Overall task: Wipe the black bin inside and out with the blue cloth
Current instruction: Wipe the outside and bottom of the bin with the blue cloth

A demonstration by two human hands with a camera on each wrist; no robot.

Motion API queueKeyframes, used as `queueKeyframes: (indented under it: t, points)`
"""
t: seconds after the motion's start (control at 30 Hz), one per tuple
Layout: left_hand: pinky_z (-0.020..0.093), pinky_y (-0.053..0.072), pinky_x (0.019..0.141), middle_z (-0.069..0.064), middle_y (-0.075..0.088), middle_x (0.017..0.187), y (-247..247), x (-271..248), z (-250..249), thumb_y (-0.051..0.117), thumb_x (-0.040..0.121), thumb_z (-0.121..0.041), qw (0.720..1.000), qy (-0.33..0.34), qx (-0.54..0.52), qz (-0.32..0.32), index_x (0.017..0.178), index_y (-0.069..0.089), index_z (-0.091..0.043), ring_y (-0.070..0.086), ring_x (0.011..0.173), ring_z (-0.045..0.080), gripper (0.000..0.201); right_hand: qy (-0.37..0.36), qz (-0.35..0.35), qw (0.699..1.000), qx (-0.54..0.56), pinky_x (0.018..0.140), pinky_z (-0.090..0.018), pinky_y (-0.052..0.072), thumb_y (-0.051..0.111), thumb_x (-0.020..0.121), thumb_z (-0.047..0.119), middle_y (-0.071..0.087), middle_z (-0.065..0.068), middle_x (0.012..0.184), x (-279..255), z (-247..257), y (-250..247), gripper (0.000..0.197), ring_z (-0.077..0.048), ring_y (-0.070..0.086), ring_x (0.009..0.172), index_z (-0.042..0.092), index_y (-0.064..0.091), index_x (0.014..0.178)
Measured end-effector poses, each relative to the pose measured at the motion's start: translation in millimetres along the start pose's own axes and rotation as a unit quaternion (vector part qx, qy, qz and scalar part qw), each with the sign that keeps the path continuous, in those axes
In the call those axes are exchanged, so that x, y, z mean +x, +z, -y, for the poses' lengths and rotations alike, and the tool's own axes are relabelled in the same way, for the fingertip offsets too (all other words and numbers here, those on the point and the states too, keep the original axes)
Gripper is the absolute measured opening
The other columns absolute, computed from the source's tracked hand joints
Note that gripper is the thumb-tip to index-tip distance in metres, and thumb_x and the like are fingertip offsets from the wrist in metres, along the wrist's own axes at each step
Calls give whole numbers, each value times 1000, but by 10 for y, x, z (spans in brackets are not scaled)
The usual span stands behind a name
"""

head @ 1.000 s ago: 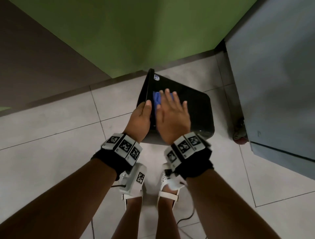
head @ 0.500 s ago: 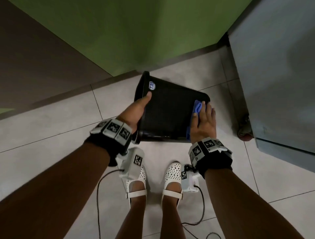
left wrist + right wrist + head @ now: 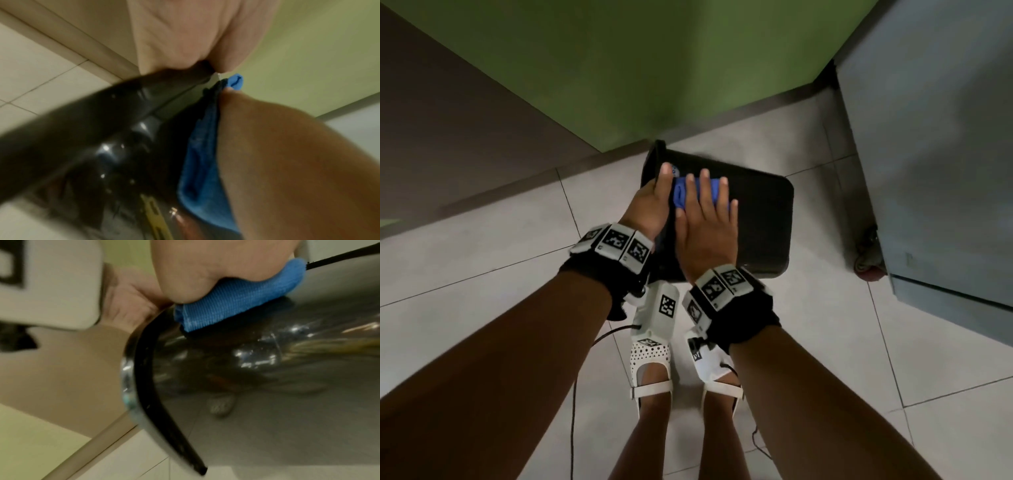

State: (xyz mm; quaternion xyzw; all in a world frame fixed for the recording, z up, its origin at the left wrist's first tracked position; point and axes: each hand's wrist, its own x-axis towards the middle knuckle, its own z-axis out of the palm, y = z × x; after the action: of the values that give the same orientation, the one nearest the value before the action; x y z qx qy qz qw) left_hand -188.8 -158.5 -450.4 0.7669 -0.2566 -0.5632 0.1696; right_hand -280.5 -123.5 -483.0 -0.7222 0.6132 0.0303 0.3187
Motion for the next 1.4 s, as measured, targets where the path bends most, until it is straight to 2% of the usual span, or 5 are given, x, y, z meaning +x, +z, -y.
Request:
queueKeyframes:
  t: [0.47, 0.67, 0.97, 1.17, 1.4]
  points:
    - [37, 34, 112, 8, 58, 128, -62, -11, 322, 30, 91, -57, 998, -36, -33, -43, 126, 54, -15, 51, 123, 24, 59, 240, -56, 963, 104, 119, -40, 9, 20, 100, 34, 10, -7, 158, 504, -820, -132, 52, -26, 6, 146, 13, 16, 148]
    - [33, 41, 98, 8, 60, 115, -135, 31, 448, 26, 92, -59, 997, -51, -36, -42, 122, 55, -16, 55, 105, 25, 60, 413, -5, 843, 344, 86, -34, 37, 31, 102, 23, 48, -19, 134, 397, -1067, -380, 40, -33, 48, 122, 1, 36, 135]
    - [28, 42, 88, 4, 61, 111, -181, -38, 533, 20, 90, -63, 994, -84, -72, -16, 123, 55, -19, 57, 101, 22, 66, 388, 50, 836, 384, 98, -31, 38, 29, 100, 37, 52, -25, 129, 36, -1177, -382, 54, -34, 52, 115, -7, 49, 125]
    - [49, 39, 106, 7, 64, 123, -195, 95, 729, 26, 39, -101, 975, -126, -182, 2, 115, 63, -31, 59, 115, 30, 110, 267, -32, 877, 397, 79, -36, 46, 59, 84, 45, 58, 9, 45, -148, -1132, -628, 41, -16, 54, 62, 27, 55, 48]
    - [47, 33, 109, 12, 48, 142, 157, 34, 537, 7, 76, -81, 924, -148, -353, 20, 136, 44, -25, 43, 131, 34, 89, 78, -112, 963, 234, 60, -6, 37, 50, 94, 25, 57, -3, 72, -186, -1007, -1164, 21, -11, 54, 67, 6, 59, 94]
